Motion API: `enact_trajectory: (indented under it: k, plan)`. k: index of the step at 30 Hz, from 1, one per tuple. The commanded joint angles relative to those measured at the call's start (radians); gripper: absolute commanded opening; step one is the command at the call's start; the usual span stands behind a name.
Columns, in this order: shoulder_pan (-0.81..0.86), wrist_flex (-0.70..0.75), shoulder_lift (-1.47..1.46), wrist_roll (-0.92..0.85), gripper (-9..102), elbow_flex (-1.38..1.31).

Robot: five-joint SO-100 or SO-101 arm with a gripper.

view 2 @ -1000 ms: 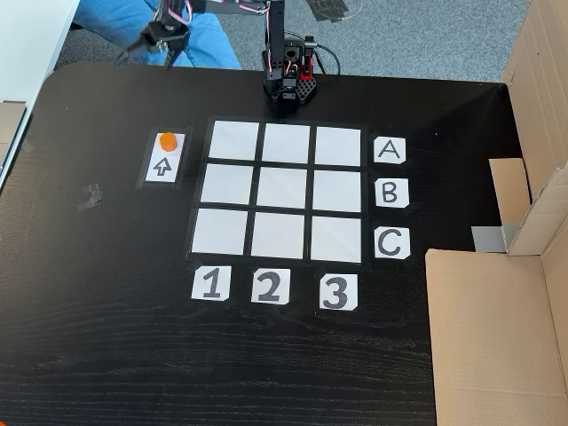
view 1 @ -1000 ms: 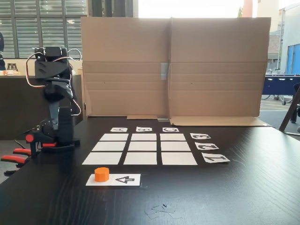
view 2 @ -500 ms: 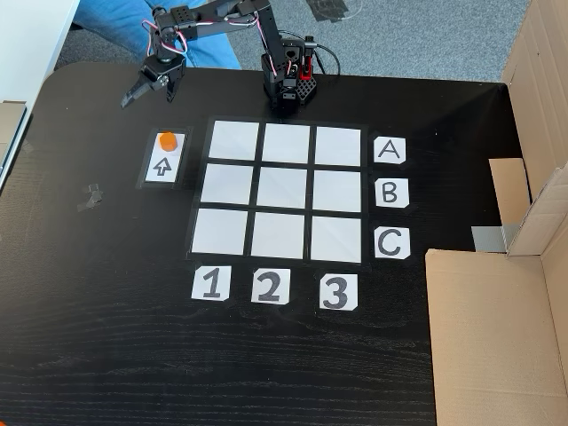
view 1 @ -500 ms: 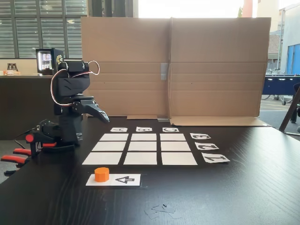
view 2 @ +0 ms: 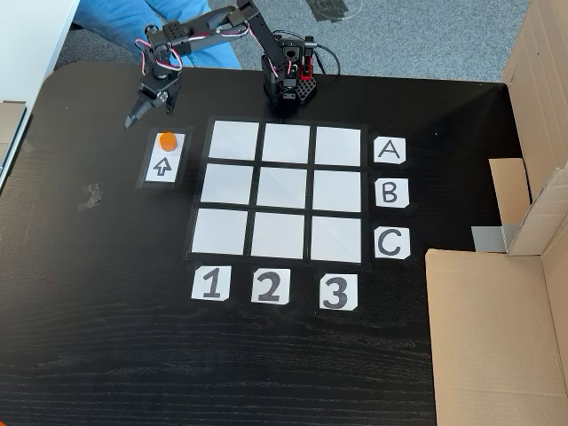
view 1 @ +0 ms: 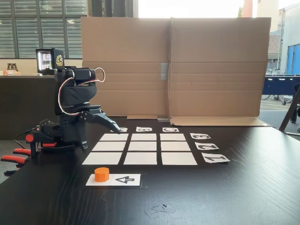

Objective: Pick up the round, orange token and place it in the grid on square B2.

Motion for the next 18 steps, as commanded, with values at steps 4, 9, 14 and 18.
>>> enact_trajectory:
  k: [4,9,14,18]
  plan:
    - [-0.038,0.006,-0.041,0.0,66,-0.046]
    - [-0.052,0.006,-0.087,0.009,66,-0.06]
    - [-0.058,0.006,-0.126,0.02,66,-0.081]
    - [-0.06,0.006,-0.163,0.031,66,-0.117]
